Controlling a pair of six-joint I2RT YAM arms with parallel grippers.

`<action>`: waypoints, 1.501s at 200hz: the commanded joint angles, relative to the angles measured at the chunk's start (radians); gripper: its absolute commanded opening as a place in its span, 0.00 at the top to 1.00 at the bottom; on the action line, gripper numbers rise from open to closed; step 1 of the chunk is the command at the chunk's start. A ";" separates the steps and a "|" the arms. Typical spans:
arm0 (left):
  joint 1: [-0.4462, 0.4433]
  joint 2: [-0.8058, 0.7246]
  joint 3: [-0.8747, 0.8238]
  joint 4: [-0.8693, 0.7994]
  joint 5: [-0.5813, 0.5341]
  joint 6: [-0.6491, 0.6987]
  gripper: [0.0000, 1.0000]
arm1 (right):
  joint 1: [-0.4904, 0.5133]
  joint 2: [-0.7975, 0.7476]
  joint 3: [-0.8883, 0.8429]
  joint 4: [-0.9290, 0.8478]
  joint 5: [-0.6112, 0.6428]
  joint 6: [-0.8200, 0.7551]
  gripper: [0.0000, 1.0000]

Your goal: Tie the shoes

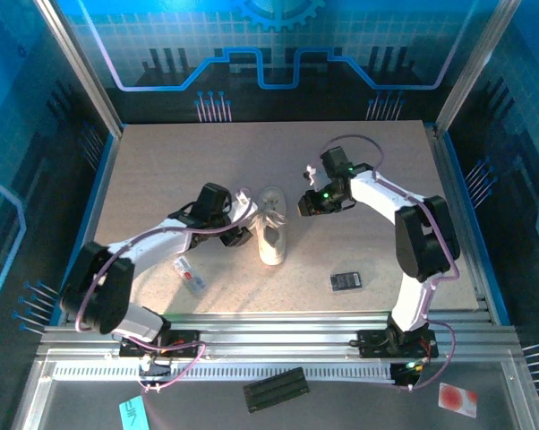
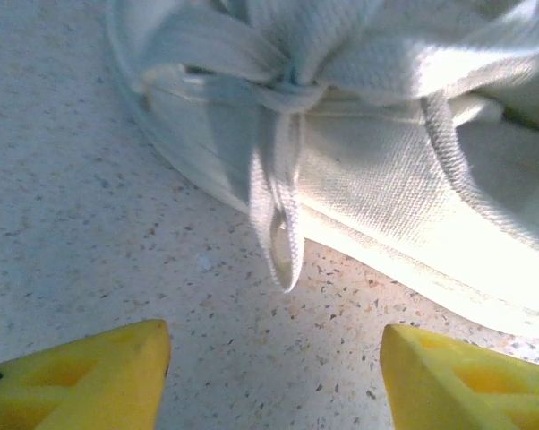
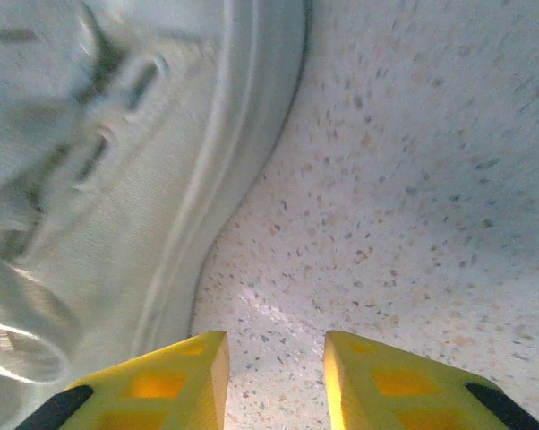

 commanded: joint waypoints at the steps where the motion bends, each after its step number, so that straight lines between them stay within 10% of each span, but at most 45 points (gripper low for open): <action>1: 0.046 -0.062 -0.011 0.046 0.132 -0.068 0.44 | -0.004 -0.040 0.044 0.036 -0.054 0.066 0.66; 102: 0.113 0.200 0.190 0.171 0.285 -0.802 0.56 | 0.109 0.147 0.209 0.126 -0.134 0.413 0.59; 166: 0.071 0.292 0.190 0.231 0.357 -0.852 0.56 | 0.108 0.163 0.176 0.156 -0.149 0.479 0.57; 300: 0.040 0.287 0.108 0.353 0.388 -0.957 0.92 | 0.131 0.163 0.096 0.234 -0.173 0.551 0.57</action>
